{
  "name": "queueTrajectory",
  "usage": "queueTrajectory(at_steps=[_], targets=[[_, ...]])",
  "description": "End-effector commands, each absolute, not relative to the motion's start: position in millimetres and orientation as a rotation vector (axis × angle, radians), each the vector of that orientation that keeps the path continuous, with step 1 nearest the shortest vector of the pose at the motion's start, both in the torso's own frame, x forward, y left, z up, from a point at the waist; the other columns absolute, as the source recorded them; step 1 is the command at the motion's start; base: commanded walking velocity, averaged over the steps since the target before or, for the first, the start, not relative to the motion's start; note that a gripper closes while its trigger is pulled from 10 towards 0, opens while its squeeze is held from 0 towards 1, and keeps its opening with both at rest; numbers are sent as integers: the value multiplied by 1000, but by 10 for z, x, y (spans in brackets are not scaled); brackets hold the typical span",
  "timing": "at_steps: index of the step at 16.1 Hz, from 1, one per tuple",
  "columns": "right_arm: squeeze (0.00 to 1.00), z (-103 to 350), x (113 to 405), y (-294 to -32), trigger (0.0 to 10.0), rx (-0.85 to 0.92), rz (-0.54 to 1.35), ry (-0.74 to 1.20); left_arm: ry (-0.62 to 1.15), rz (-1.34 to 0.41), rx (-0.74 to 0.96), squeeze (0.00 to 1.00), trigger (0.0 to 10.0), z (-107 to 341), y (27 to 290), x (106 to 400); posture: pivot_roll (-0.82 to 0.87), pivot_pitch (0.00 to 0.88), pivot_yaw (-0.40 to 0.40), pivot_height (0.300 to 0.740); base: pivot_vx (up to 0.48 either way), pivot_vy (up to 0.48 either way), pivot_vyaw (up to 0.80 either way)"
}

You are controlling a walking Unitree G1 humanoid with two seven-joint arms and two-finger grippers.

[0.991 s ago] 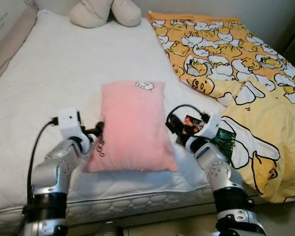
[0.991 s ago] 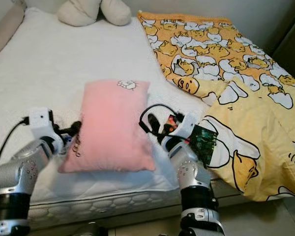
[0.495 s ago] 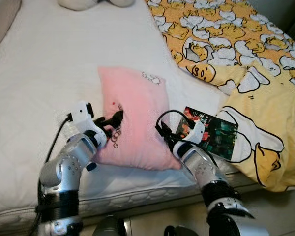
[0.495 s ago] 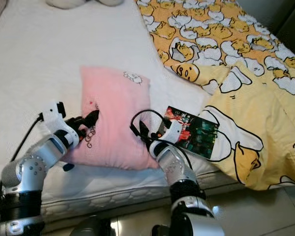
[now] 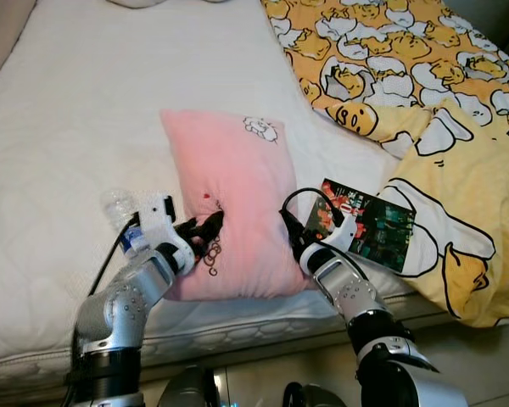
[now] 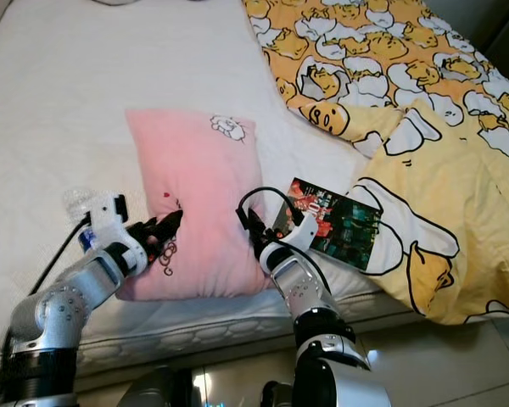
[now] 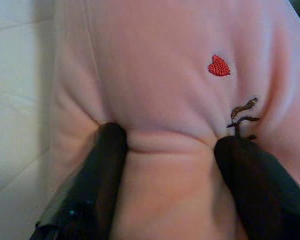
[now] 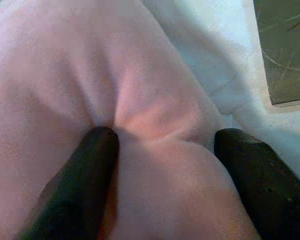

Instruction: Clean up the room

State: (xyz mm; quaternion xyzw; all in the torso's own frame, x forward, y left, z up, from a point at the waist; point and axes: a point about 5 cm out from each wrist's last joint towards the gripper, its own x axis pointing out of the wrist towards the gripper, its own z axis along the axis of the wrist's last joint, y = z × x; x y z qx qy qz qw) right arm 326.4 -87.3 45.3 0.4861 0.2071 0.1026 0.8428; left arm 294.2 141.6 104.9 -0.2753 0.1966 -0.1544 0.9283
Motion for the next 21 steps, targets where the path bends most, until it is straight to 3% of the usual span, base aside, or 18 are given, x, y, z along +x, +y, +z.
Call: queueTrajectory(at_steps=[1,7,16,17,18,19,20,21], targets=[[471,452,3230,-811,0,1031,249,431,475,-409,-594,0,0,917,1180,2902,3,113,-48,740,0,0,0],[467,641,3295,-1255,0,866,200,275,391,-501,-713,0,0,929,782,3092,-71,0,-8,740,0,0,0],[475,601,3213,-1588,0,748,105,267,286,-470,-503,0,0,916,855,3287,-52,0,-25,740,0,0,0],[294,628,3252,-1706,0,598,56,254,276,-442,-463,0,0,881,940,3311,-44,0,-24,740,0,0,0],[0,643,3273,-1756,0,531,28,254,275,-436,-452,0,0,876,964,3315,-42,0,-25,740,0,0,0],[0,688,3312,-1810,10000,435,10,246,271,-432,-443,0,0,875,992,3321,-40,0,-23,740,0,0,0],[0,725,3337,-1832,10000,405,9,233,270,-433,-439,0,0,874,1004,3322,-37,0,-21,740,0,0,0],[1000,736,3375,-1949,10000,402,-44,234,265,-437,-433,0,0,881,1032,3327,-25,0,-21,740,0,0,0]])
